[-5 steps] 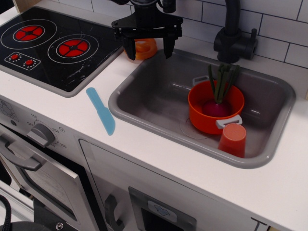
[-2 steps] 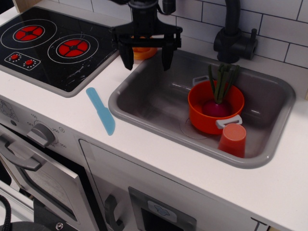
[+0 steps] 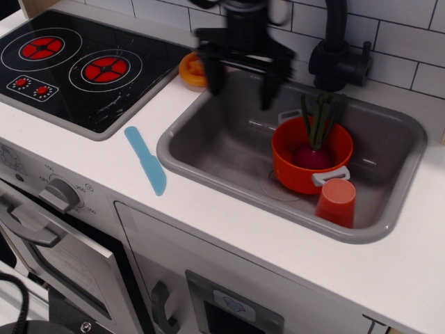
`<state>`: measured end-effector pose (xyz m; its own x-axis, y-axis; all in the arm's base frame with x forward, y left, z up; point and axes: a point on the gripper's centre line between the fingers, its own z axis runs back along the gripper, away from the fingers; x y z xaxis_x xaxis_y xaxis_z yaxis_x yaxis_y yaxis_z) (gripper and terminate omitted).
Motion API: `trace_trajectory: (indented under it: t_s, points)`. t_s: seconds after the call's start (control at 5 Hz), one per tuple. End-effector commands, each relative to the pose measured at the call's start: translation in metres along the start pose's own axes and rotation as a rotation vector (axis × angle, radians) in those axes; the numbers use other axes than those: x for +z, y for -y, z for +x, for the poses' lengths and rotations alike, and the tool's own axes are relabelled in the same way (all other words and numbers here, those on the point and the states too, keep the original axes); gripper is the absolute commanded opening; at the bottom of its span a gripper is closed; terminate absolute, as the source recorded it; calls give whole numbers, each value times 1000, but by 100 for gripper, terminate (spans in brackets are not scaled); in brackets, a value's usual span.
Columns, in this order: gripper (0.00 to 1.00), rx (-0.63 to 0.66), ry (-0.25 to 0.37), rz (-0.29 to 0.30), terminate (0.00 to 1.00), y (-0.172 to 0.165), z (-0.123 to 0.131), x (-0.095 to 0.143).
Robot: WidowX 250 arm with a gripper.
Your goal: Take beet from pot sink
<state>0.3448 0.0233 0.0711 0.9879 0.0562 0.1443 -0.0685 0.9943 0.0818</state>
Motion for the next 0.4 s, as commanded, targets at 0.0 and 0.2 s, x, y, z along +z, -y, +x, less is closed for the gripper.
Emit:
trace_trajectory:
  t_s: [0.0,0.2]
  points:
    - [100,-101,182,-87,0,36,6,9]
    - [100,-132,239,-151,0,51,2,13]
